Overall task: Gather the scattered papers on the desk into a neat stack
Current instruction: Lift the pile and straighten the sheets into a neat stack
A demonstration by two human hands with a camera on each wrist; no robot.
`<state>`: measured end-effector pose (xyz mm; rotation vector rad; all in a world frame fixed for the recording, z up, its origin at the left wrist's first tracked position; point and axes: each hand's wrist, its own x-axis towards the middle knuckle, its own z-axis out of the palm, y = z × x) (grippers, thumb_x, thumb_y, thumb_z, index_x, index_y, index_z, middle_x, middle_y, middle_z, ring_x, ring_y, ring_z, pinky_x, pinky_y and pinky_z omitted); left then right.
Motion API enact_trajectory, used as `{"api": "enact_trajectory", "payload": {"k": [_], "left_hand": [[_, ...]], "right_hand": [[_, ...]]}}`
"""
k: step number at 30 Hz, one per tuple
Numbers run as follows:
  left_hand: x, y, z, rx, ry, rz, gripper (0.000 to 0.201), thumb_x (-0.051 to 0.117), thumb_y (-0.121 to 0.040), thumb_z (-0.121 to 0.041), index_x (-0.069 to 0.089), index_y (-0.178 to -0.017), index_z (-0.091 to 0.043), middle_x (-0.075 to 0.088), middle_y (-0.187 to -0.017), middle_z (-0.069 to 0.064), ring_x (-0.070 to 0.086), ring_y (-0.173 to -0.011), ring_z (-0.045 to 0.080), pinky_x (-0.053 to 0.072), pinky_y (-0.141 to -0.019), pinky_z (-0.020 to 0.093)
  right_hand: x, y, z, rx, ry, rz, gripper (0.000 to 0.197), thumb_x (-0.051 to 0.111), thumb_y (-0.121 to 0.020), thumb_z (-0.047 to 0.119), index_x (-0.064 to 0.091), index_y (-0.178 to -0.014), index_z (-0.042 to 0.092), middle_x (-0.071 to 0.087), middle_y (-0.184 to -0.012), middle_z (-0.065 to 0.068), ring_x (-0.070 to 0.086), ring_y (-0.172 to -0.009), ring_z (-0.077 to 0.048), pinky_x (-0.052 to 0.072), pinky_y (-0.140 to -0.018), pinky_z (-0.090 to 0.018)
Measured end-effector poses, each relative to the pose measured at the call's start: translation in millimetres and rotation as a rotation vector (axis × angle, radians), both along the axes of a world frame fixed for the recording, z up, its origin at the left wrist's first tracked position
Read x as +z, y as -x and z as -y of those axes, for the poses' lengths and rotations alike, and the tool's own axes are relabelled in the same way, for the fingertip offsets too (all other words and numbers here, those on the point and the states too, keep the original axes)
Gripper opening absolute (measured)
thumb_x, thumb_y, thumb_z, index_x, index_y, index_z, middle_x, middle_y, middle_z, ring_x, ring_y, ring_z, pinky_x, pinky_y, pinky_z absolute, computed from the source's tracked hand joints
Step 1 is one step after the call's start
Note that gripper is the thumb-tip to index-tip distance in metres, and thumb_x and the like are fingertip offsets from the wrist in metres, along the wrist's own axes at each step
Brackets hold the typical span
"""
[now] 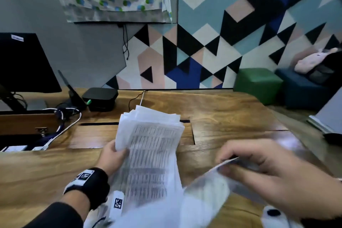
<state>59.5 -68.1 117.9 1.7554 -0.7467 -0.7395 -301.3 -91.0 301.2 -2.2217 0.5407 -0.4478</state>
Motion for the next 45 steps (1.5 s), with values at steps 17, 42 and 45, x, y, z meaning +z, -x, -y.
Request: {"api": "enact_trajectory", "payload": {"k": [17,42,45], "left_hand": [[7.9,51.0,-16.3,-0.417,0.081,-0.396,0.024,0.066,-0.071,0.001,0.074,-0.094,0.002,0.077,-0.094,0.025,0.077,-0.074,0.028,0.063,-0.064,0.034],[59.0,49.5,-0.3,-0.277,0.31,0.445,0.05,0.087,-0.072,-0.031,0.065,-0.117,-0.024,0.071,-0.112,-0.009,0.064,-0.103,0.002,0.05,-0.092,0.023],[42.6,9.2,-21.7,0.04,0.263,0.321,0.108,0.086,-0.056,-0.055,0.038,-0.146,-0.019,0.045,-0.148,0.002,0.044,-0.135,0.014,0.036,-0.113,0.031]], "right_hand": [[-84.4,-104.1,84.8,-0.4,0.141,-0.208,0.03,0.076,-0.079,0.034,0.046,-0.078,0.03,0.064,-0.097,0.004,0.061,-0.092,-0.02,0.05,-0.084,-0.039],[-108.7,-33.6,101.8,-0.332,-0.203,0.03,0.027,0.072,-0.088,0.013,0.065,-0.087,-0.012,0.066,-0.075,-0.016,0.05,-0.074,-0.014,0.045,-0.068,-0.04],[-116.8,-17.2,99.6,-0.442,-0.286,0.175,0.013,0.072,-0.09,0.008,0.076,-0.101,0.003,0.078,-0.103,-0.019,0.069,-0.091,-0.015,0.055,-0.087,-0.044]]}}
